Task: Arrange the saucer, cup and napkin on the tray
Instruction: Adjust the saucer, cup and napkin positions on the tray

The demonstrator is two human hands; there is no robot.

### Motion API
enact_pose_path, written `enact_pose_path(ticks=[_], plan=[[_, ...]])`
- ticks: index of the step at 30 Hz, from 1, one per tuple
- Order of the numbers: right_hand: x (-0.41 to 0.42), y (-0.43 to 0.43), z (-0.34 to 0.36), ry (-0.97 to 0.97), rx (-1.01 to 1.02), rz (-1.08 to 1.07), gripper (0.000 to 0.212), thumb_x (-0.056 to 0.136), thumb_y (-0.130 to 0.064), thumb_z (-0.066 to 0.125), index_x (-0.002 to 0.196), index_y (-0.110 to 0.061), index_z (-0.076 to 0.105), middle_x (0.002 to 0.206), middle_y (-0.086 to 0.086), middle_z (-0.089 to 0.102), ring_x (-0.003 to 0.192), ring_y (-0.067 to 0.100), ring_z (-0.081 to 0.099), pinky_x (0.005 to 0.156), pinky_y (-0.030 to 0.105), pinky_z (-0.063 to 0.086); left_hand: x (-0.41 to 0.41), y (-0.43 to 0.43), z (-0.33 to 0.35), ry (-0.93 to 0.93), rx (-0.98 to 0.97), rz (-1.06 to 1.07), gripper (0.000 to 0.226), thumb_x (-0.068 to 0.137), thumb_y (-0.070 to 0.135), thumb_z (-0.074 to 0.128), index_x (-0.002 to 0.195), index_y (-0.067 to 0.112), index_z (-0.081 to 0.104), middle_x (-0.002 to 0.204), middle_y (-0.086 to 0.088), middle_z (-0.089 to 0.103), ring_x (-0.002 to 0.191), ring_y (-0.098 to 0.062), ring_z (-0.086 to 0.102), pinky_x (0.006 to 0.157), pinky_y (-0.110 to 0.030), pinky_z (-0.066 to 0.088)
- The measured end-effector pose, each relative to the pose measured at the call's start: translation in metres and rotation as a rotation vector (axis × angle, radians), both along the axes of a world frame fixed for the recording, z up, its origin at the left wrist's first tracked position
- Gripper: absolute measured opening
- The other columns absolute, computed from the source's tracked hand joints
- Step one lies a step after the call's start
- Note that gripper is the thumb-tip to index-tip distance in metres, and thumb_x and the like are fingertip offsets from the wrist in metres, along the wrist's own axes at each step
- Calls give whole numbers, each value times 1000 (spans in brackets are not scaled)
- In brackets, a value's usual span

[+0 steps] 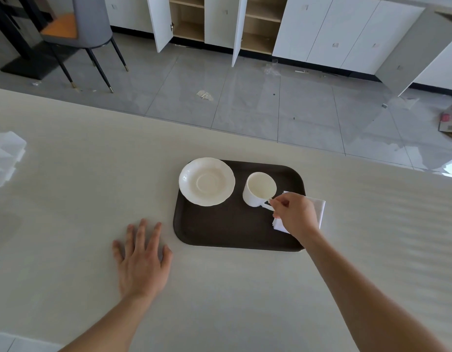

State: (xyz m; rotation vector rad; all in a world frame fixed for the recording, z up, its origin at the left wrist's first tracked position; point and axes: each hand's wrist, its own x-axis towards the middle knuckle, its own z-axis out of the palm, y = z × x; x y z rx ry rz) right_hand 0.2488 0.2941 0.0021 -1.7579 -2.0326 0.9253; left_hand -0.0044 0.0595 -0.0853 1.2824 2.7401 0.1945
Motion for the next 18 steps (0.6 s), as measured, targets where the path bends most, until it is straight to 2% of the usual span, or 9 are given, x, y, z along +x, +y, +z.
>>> enact_pose_path(ticks=[2, 4, 5, 7, 9, 13, 18], plan=[[-6, 1, -2, -10, 7, -3, 25, 93, -32, 62, 71, -21, 68, 62, -3, 70, 56, 9, 63, 41, 10, 37, 1, 0, 1, 0, -4, 0, 62, 88, 43, 33, 147, 28, 42, 159, -8, 34, 149, -32, 23, 119, -59, 11], [-12, 1, -3, -28, 31, -5, 26, 94, -33, 62, 71, -22, 68, 62, -3, 69, 51, 10, 62, 35, 9, 36, 1, 0, 1, -1, -4, -1, 62, 88, 43, 32, 147, 29, 41, 159, -8, 33, 149, -32, 22, 120, -59, 11], [-14, 1, -4, -34, 42, -8, 26, 94, -34, 62, 71, -22, 68, 64, -3, 69, 53, 11, 63, 36, 10, 37, 1, -1, 1, -3, -5, -1, 62, 88, 44, 32, 148, 29, 41, 159, -8, 33, 149, -32, 22, 120, -59, 10], [-18, 1, -5, -29, 58, -19, 25, 93, -35, 63, 74, -20, 70, 68, -2, 70, 62, 15, 66, 50, 26, 51, 1, 0, 1, -6, -6, 1, 62, 88, 44, 31, 148, 29, 41, 160, -8, 33, 150, -32, 21, 120, -59, 10], [-21, 0, -6, -24, 73, -35, 25, 93, -35, 64, 76, -18, 71, 69, -1, 70, 68, 18, 66, 61, 33, 55, 1, 0, 1, -8, -1, 3, 62, 88, 44, 32, 147, 29, 41, 159, -8, 33, 149, -32, 22, 120, -59, 10], [-26, -3, -9, -34, 90, -71, 24, 93, -37, 64, 80, -17, 71, 73, 1, 70, 67, 21, 65, 61, 39, 59, 1, 0, 1, -11, 10, 0, 62, 87, 43, 33, 146, 28, 43, 158, -9, 35, 149, -33, 24, 119, -60, 11], [-36, -14, -15, 35, 92, -203, 25, 90, -37, 67, 76, -17, 66, 72, 0, 70, 70, 20, 67, 68, 37, 56, 1, 0, 2, -18, 2, 6, 62, 87, 43, 33, 147, 29, 42, 159, -8, 33, 149, -32, 22, 120, -59, 10]])
